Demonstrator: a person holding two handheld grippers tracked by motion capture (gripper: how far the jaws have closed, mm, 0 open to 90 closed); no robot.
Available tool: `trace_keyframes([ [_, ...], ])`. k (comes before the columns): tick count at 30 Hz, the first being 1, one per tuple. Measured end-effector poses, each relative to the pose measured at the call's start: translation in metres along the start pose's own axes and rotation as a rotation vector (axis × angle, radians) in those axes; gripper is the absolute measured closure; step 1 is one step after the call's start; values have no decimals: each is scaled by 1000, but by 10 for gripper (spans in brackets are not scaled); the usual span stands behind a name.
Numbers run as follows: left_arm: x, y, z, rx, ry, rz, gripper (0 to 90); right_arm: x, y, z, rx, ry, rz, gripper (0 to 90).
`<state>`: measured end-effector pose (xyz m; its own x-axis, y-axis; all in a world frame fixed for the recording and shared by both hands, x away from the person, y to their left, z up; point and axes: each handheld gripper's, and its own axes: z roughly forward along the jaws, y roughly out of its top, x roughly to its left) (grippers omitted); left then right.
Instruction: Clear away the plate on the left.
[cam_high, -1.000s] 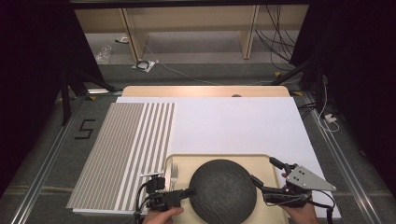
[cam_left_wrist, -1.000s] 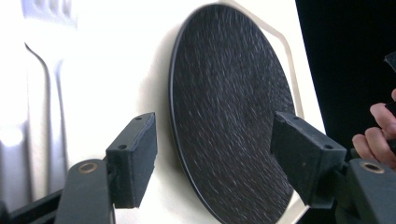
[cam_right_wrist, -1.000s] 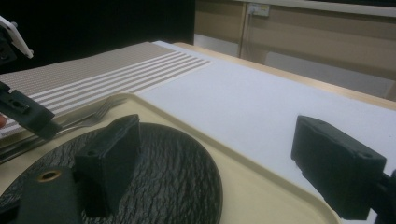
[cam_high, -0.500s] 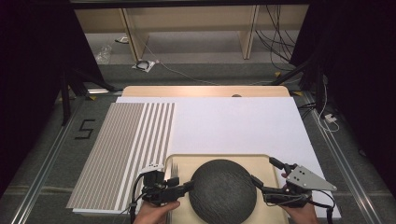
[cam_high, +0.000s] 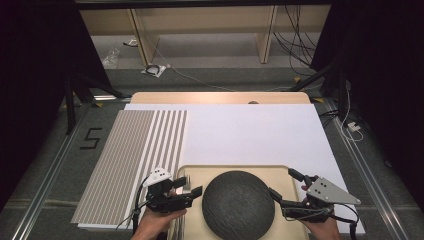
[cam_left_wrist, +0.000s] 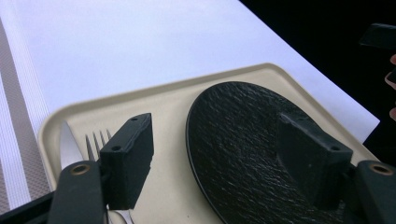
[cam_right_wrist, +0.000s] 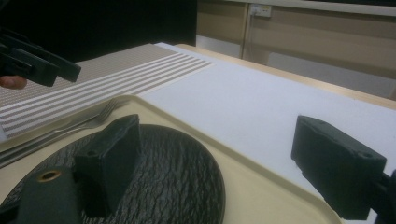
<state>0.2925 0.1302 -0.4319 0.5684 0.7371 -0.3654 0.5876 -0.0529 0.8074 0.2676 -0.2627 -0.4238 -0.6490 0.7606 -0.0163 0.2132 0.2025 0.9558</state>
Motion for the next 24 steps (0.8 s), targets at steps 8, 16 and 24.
trace_keyframes([
  [8, 4, 3, -5, -62, -2, 55, 261, 0, 0, 0, -1, -1, 0, 169],
  [16, 7, 3, -9, -125, -12, 106, 247, 0, 0, 0, -3, -2, 1, 169],
  [24, 7, 0, -14, -184, -12, 156, 225, 0, 0, 0, -4, -3, 2, 168],
])
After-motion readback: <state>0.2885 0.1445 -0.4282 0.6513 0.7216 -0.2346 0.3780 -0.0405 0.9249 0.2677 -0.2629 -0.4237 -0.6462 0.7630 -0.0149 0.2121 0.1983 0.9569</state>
